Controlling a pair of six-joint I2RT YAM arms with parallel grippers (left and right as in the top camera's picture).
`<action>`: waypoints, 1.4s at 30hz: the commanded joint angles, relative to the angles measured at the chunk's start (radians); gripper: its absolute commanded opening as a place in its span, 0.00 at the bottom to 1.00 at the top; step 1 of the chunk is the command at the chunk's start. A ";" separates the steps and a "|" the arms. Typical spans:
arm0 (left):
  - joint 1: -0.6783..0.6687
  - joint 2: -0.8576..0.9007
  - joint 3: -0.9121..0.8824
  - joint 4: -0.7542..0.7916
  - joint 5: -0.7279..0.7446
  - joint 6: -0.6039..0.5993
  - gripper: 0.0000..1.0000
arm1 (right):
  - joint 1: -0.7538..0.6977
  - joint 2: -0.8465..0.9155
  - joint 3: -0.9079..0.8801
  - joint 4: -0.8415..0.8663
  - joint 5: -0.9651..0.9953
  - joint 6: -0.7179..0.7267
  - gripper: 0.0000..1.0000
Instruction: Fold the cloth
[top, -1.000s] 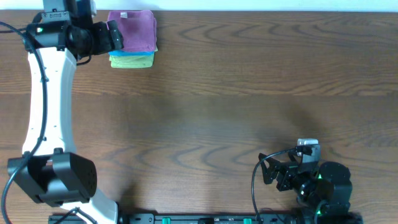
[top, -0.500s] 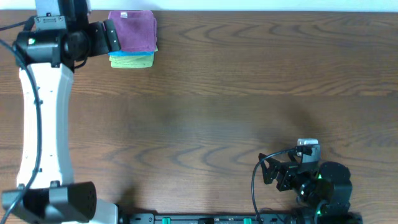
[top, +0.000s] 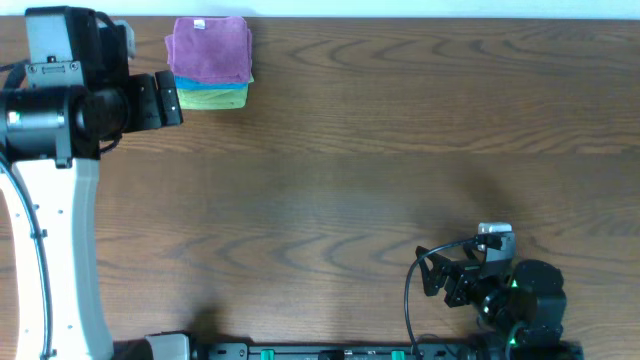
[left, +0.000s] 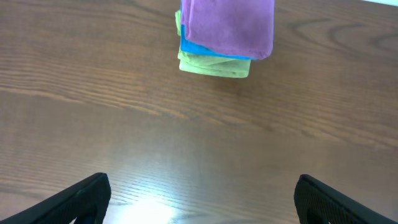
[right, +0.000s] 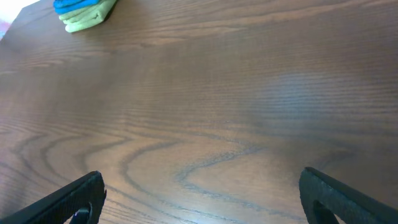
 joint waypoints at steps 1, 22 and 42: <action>0.002 -0.066 -0.088 0.016 0.002 0.026 0.95 | -0.010 -0.007 -0.002 -0.001 0.003 0.013 0.99; -0.001 -0.885 -1.118 0.560 0.057 0.026 0.95 | -0.010 -0.007 -0.002 -0.002 0.003 0.013 0.99; -0.045 -1.353 -1.567 0.568 0.057 0.026 0.95 | -0.010 -0.007 -0.002 -0.001 0.003 0.013 0.99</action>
